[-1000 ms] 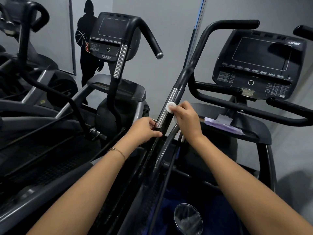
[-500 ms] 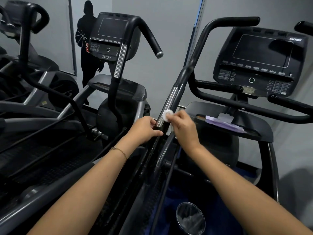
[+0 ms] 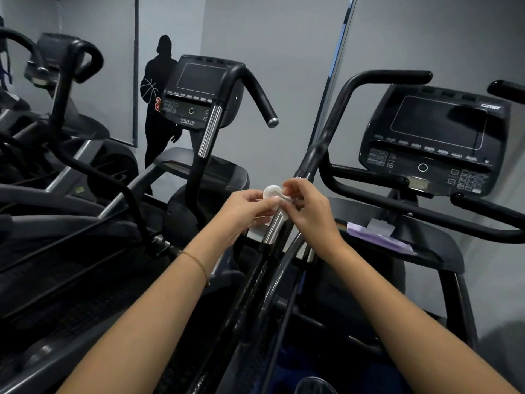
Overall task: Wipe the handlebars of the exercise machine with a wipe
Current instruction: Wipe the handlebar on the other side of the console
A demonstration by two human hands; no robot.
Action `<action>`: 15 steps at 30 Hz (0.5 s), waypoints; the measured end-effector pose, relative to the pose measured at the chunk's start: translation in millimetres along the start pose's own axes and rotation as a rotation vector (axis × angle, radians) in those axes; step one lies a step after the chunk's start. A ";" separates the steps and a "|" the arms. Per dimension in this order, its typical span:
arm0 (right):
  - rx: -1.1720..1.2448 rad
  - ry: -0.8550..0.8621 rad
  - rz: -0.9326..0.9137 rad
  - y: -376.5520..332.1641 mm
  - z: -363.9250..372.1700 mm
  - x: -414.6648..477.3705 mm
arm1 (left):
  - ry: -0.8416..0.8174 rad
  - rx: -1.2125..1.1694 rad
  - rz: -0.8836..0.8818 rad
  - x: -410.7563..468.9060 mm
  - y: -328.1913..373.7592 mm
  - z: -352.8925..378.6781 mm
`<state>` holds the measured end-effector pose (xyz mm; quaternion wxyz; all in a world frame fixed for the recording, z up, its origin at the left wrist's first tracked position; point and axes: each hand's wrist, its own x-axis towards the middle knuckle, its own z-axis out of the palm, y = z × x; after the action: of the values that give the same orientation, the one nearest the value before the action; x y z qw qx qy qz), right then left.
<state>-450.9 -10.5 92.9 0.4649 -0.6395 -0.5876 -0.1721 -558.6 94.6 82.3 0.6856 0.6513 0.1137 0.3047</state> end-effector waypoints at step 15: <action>-0.718 -0.325 0.181 54.1 -42.9 48.1 | 0.378 0.588 0.342 91.1 11.6 25.9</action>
<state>-375.6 -9.5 130.4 0.1266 -0.8293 -0.4971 -0.2214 -475.6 124.5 118.8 0.3759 0.7620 0.2101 0.4836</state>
